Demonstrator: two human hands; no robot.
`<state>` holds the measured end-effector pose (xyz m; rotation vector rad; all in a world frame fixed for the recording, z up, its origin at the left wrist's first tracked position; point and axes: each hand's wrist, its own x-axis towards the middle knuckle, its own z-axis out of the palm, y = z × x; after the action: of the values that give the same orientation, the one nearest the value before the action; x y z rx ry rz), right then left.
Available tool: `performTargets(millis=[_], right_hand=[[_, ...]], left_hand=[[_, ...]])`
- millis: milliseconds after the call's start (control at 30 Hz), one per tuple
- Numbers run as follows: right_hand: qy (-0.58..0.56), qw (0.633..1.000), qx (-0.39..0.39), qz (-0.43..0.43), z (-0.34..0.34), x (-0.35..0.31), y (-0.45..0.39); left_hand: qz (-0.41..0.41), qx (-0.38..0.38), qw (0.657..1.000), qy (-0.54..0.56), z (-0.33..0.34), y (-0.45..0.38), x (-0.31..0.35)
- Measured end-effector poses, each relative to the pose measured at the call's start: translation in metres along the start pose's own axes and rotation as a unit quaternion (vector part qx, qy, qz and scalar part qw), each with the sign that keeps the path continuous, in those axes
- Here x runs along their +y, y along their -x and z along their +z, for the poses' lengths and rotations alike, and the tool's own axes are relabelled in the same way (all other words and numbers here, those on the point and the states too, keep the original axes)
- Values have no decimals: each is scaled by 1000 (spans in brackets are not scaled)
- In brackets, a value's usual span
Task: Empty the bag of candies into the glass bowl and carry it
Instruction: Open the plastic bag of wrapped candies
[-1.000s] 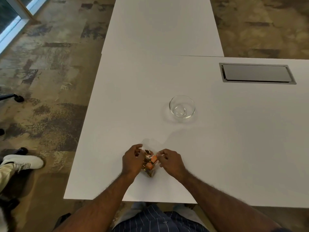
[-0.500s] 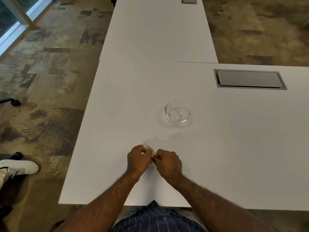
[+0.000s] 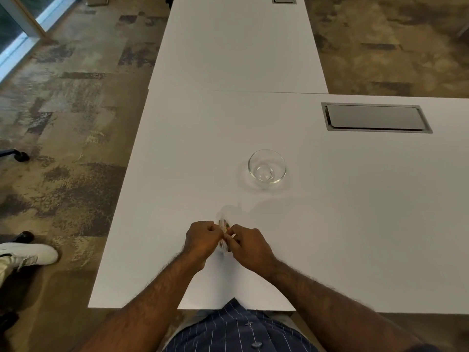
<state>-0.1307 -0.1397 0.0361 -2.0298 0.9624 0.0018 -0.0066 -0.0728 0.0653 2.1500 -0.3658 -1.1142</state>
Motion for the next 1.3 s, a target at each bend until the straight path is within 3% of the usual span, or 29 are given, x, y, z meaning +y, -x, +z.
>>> performTargets(millis=[167, 367, 533, 700, 900, 1000, 1067, 1167, 1300], right_hand=[[-131, 987, -63, 68, -3, -3, -1], [-157, 982, -80, 69, -9, -6, -2], [-67, 994, -72, 43, -15, -11, -7], [177, 983, 26, 40, -27, -13, -13], [207, 977, 36, 40, -39, -10, -20], [86, 993, 48, 69, -42, -8, -21], [-117, 984, 63, 121, -45, -6, -18], [-414, 876, 94, 227, -49, 8, -16], [-570, 774, -33, 274, -54, 29, -11]], left_hand=[[12, -45, 999, 1, -10, 0, 3], [53, -92, 991, -87, -14, 3, 5], [68, -36, 989, -130, -9, 6, 8], [125, 121, 962, -210, -12, 6, 17], [149, 118, 938, -290, -16, 2, 29], [135, 108, 946, -272, -17, 5, 36], [136, 99, 953, -250, -17, 9, 43], [156, 82, 952, -251, -16, 13, 57], [200, 39, 950, -237, -15, 20, 85]])
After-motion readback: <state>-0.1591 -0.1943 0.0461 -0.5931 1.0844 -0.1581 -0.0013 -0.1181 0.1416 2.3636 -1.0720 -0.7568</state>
